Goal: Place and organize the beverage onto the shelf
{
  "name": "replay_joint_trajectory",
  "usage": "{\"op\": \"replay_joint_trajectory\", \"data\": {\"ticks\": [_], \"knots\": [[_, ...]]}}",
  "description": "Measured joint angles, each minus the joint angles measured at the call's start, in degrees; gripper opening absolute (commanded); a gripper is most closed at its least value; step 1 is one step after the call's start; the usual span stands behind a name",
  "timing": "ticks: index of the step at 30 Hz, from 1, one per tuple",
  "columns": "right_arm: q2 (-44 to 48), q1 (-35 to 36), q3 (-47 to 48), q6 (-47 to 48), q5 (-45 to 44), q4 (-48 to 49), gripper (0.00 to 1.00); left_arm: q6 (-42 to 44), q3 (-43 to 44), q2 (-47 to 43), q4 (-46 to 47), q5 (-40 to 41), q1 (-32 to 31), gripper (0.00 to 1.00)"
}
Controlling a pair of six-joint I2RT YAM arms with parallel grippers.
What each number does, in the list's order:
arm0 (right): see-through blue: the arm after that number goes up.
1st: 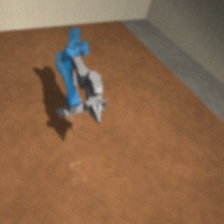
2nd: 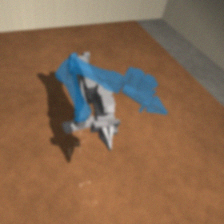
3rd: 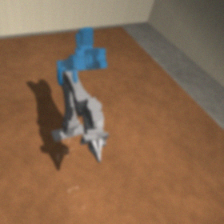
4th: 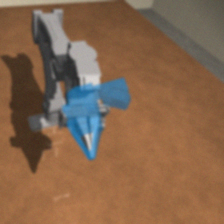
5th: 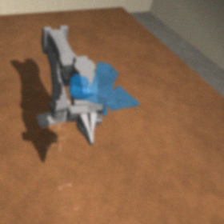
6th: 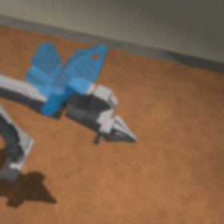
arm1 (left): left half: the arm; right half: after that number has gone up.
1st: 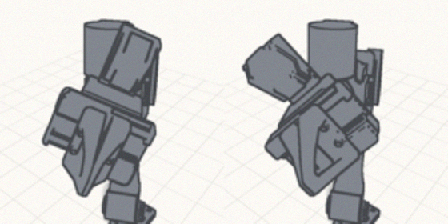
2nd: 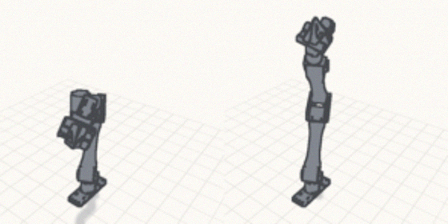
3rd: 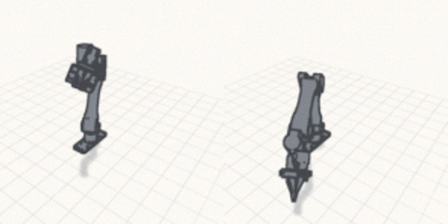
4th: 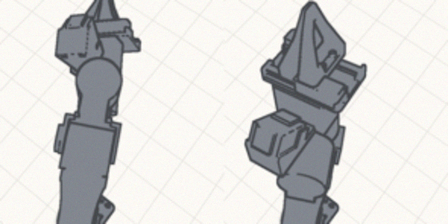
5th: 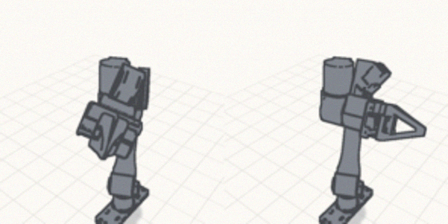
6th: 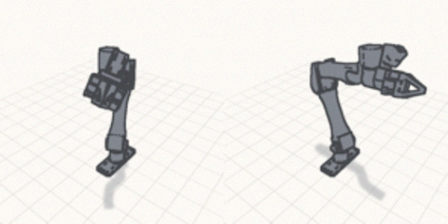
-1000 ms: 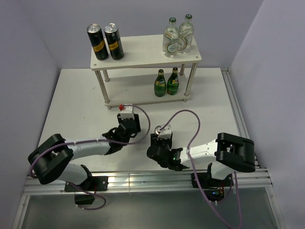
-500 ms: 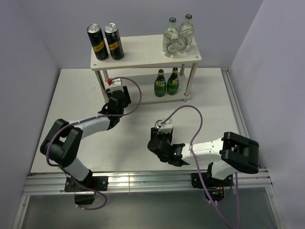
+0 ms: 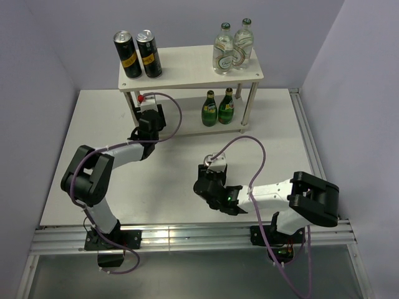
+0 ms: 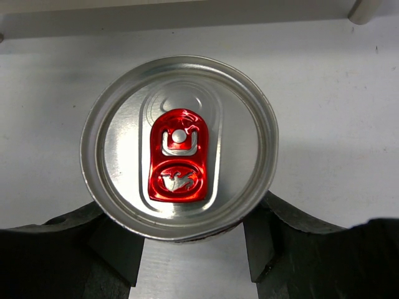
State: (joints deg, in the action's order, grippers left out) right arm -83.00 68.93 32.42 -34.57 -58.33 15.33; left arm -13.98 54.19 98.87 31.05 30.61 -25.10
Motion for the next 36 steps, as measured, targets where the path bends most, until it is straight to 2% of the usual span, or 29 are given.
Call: {"op": "replay_joint_trajectory", "data": {"ticks": [2,4,5,6,8,9,10,18,26,31,36], "knots": [[-0.1,-0.2,0.5,0.2,0.1,0.0,0.0,0.7,0.5,0.6,0.5,0.0,0.0,0.02],[-0.2,-0.4,1.4,0.9,0.4,0.0,0.0,0.8,1.1,1.4,0.8,0.2,0.0,0.16],[-0.2,-0.5,1.8,1.3,0.5,0.0,0.0,0.8,1.5,1.8,0.8,0.3,0.1,0.47],[-0.2,-0.6,2.2,1.6,0.5,0.1,0.0,0.8,1.7,2.1,1.0,0.3,0.1,0.61],[-0.2,-0.9,2.9,2.5,0.6,0.1,0.0,1.1,1.8,2.3,1.4,0.2,0.1,0.77],[-0.2,-1.1,3.2,2.9,0.6,0.2,0.0,1.6,1.8,2.3,1.5,-0.7,0.0,0.8],[-0.2,-1.4,3.3,3.5,0.7,0.2,0.0,1.3,1.8,2.3,1.6,-0.6,-0.5,0.97],[1.9,-2.2,3.3,7.4,0.7,0.1,0.0,0.1,0.9,1.3,0.4,-1.2,-1.2,0.99],[4.8,-3.0,4.2,11.0,1.0,0.8,0.0,-4.0,-4.7,-8.2,-4.6,1.9,-3.0,0.99],[4.2,-5.9,7.9,13.9,4.1,1.5,0.0,-8.2,-7.0,-16.3,-12.2,5.0,-7.9,0.99],[-2.5,-10.6,17.9,16.6,9.4,3.1,0.0,-14.2,-7.7,-27.8,-25.7,8.2,-13.4,0.99]]}}
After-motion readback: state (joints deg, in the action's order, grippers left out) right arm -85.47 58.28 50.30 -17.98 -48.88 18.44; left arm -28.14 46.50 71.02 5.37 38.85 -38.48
